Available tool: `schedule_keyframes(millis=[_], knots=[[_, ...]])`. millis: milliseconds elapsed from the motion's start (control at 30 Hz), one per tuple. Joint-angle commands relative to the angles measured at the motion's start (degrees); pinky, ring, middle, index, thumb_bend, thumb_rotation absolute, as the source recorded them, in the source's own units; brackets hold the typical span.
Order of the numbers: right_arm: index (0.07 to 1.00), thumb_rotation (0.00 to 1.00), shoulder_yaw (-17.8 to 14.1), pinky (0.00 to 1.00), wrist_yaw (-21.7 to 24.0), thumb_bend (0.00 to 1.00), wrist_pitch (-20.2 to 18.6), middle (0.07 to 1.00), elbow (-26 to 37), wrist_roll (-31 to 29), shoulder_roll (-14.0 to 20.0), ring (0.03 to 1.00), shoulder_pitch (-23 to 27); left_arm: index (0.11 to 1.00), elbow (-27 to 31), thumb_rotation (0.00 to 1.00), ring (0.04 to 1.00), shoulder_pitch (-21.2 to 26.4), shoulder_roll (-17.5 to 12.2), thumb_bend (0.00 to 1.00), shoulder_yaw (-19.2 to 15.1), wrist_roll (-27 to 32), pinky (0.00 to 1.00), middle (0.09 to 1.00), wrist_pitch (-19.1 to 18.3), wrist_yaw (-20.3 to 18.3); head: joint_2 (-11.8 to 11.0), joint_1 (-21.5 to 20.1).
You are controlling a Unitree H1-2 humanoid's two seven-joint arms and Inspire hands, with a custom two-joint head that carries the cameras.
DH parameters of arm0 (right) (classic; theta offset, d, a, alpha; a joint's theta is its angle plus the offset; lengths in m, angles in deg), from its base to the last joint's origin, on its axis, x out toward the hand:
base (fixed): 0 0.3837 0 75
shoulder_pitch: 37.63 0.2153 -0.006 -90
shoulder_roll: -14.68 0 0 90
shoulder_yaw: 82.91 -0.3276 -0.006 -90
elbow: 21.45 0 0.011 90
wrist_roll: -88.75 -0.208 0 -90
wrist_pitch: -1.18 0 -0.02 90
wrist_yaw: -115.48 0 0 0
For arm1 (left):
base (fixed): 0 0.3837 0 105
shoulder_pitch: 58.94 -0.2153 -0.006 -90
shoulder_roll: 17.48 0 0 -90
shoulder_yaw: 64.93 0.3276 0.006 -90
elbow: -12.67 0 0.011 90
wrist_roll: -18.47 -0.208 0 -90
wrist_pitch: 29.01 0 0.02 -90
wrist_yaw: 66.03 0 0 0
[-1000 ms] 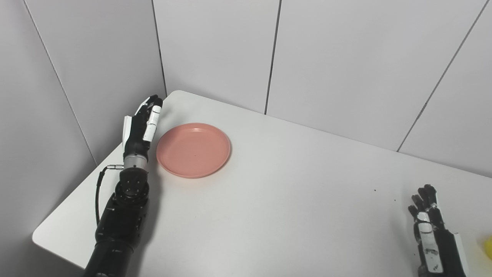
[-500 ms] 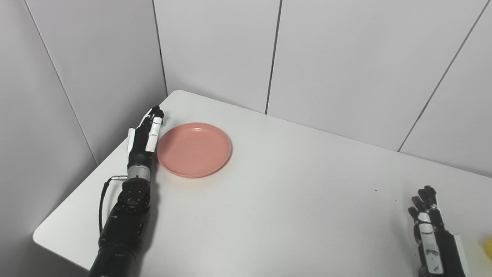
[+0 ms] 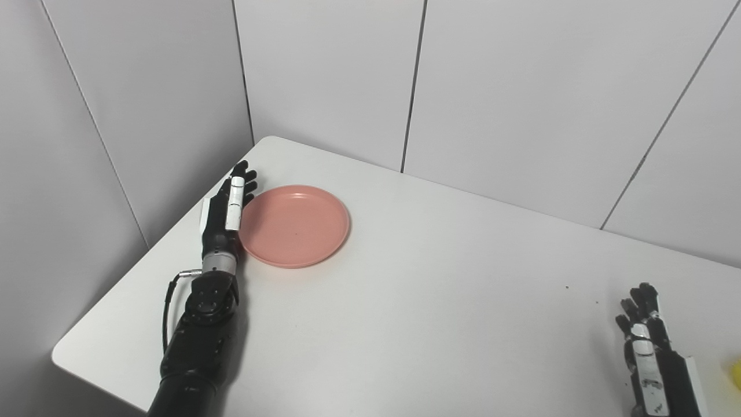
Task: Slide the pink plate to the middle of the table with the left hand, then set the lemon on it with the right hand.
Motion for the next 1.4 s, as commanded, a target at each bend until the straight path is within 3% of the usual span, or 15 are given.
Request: schedule_keyframes(millis=[0, 400, 567, 900, 1067, 1367], knots=[[1.0, 0.86, -0.3, 1.0, 0.1, 0.37, -0.2, 1.0, 1.7, -0.6, 0.2, 1.0, 0.8, 0.852, 0.7, 1.0, 0.848, -0.4, 0.2, 0.74, 0.5, 0.9, 0.86, 0.849, 0.1, -1.6, 0.1, -0.1], [1.0, 0.86, -0.4, 1.0, -0.4, 0.38, -1.1, 1.0, 2.8, -0.6, -0.1, 1.0, 0.7, 0.855, 3.7, 1.0, 0.857, -0.6, 1.9, 0.8, 2.9, 1.1, 0.87, 0.857, -3.3, -3.2, 0.2, 0.0], [1.0, 0.84, -0.5, 1.0, -0.5, 0.38, -1.2, 1.0, 2.9, -0.8, -0.3, 1.0, 0.8, 0.854, 4.9, 1.0, 0.865, -0.8, 2.6, 0.78, 3.6, 1.5, 0.88, 0.863, -4.2, -3.6, 0.4, -0.1], [1.0, 0.85, -0.4, 1.0, -1.1, 0.4, -0.8, 1.0, 2.6, 0.6, -0.3, 1.0, 0.9, 0.846, 6.7, 1.0, 0.857, -0.7, 4.7, 0.75, 6.2, 0.5, 0.88, 0.845, -4.6, -3.7, 0.8, -1.6], [1.0, 0.82, -0.6, 1.0, -1.0, 0.38, 0.1, 1.0, 1.3, 0.2, -0.4, 1.0, 1.1, 0.856, 8.3, 1.0, 0.856, -0.8, 7.0, 0.78, 8.0, -1.3, 0.86, 0.846, -4.3, -2.4, 1.4, -3.3], [1.0, 0.79, -0.9, 1.0, -1.0, 0.47, 2.7, 1.0, -1.3, 0.0, -0.3, 1.0, 1.6, 0.873, 8.5, 1.0, 0.886, -0.9, 10.0, 0.73, 10.2, -3.6, 0.91, 0.879, -3.2, -2.3, 2.0, -3.6]])
